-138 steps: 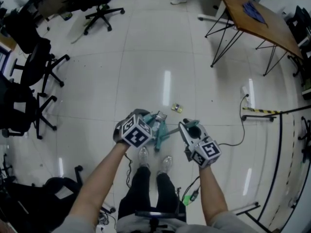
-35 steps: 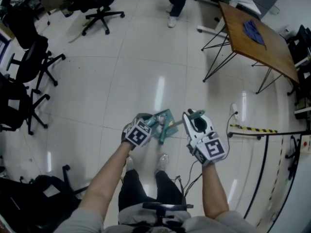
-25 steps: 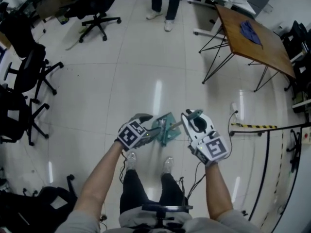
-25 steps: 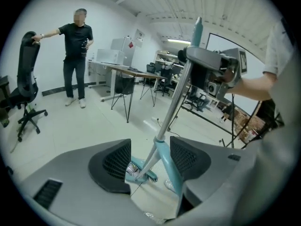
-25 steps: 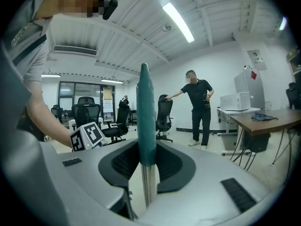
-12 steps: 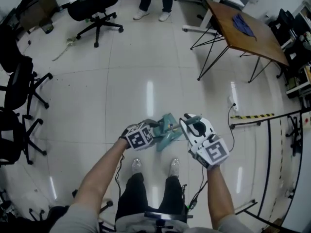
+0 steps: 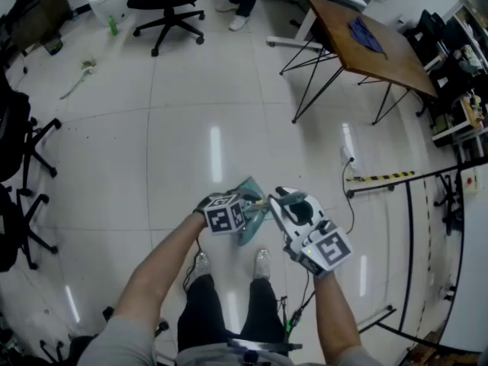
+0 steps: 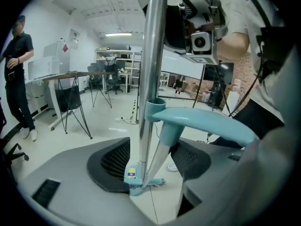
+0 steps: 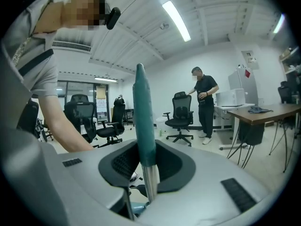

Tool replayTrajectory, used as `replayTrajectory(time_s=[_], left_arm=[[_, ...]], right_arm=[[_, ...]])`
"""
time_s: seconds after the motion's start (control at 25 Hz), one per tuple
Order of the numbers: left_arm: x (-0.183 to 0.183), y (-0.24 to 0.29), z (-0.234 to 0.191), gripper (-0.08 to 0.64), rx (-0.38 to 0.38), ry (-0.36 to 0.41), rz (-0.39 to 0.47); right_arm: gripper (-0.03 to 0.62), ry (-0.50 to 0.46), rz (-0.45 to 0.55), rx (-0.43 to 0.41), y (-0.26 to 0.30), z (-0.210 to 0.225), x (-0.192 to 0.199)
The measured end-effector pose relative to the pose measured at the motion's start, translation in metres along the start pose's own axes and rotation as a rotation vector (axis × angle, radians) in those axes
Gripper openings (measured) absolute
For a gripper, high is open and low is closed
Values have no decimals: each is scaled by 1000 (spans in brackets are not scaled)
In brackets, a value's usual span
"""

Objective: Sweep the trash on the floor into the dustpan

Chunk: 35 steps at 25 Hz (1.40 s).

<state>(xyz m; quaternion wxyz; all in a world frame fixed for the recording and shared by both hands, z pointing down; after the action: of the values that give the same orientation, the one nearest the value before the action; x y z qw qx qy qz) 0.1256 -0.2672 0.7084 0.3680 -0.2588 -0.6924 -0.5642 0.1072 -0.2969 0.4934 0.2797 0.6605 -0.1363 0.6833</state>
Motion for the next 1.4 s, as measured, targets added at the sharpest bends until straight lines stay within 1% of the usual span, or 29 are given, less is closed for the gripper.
replayTrajectory(time_s=[0.12, 0.16, 0.24, 0.56, 0.76, 0.8, 0.92, 1.0, 1.16, 1.28, 1.32, 1.4], left_arm=[[-4, 4, 3, 250, 33, 46, -1], [-5, 5, 4, 250, 38, 55, -4], [-6, 6, 4, 227, 42, 52, -7], [-8, 10, 1, 219, 52, -39, 17], [-6, 10, 1, 198, 74, -131, 46], [-6, 10, 1, 198, 77, -139, 47], [-6, 11, 3, 198, 83, -129, 35], [-4, 11, 5, 195, 84, -145, 30], [1, 4, 0, 215, 50, -200, 31], [1, -10, -9, 230, 10, -215, 20], [1, -17, -13, 230, -11, -218, 17], [-4, -38, -20, 230, -62, -223, 21]], right_arm=[[87, 24, 6, 9, -5, 2, 1], [87, 28, 6, 9, -6, 2, 2], [89, 31, 4, 7, -8, 2, 3], [91, 56, 16, 15, -15, 8, 4], [94, 59, -2, -9, -13, -1, 6], [94, 59, -1, -7, -13, -1, 7], [95, 64, 7, 18, -14, 3, 6], [95, 57, 4, 36, -15, 5, 6], [97, 25, -13, 56, -11, 6, 6], [106, 49, -3, 107, -10, 17, 0], [151, 62, 2, 120, -10, 19, -3], [209, 77, -7, 133, -12, 19, -8]])
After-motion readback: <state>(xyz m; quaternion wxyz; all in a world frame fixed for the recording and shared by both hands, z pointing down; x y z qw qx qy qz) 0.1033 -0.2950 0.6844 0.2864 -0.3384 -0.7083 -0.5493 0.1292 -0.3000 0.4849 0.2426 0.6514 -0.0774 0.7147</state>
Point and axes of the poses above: the fingertips, and each gripper's own axes: y forward along the fingers, z to its right, x out of its underside, the point moved 1 cm from there along -y, backward along the fingers, and after that the axes turned 2 degrees about z, right-handed, at the moved point
